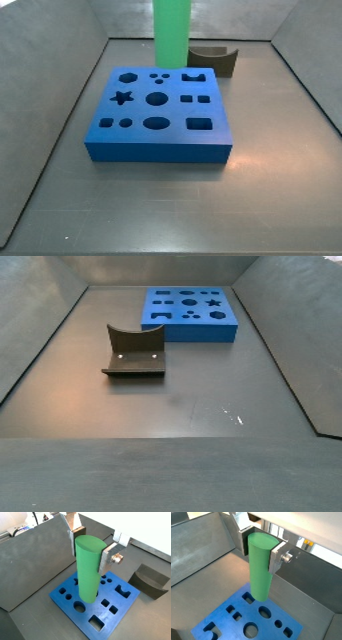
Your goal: Insert the oval object.
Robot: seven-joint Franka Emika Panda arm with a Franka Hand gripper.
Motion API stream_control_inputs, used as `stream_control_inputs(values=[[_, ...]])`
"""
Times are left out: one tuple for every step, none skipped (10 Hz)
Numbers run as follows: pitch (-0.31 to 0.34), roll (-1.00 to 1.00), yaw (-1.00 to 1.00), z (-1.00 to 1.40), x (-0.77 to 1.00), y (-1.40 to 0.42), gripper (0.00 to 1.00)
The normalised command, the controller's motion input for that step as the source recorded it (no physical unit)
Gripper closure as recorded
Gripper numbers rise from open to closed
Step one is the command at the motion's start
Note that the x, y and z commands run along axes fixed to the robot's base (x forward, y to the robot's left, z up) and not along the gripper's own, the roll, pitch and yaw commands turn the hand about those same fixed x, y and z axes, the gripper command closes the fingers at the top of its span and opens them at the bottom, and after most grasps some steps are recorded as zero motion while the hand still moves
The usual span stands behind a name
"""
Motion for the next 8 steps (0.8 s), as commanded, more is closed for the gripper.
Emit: stream_control_inputs(values=[[0.093,-0.14,0.0,-0.3,0.0,0.0,1.0],[0.1,0.0,0.0,-0.4,0.0,-0.13,1.0],[0.014,-0.1,0.0,-0.52,0.0,-0.01,1.0],[0.007,0.11,0.0,-1.0,-0.07,0.0,1.0],[0.029,0.22,-0.04,-0.86,0.04,0.0,1.0],[0.044,0.18,-0.34,-0.82,0.0,0.0,1.0],[-0.1,0.15,-0.52,-0.67,-0.02,-0.16,1.0],[-0.103,0.18,-0.13,-0.29,-0.16,-0.17,1.0]])
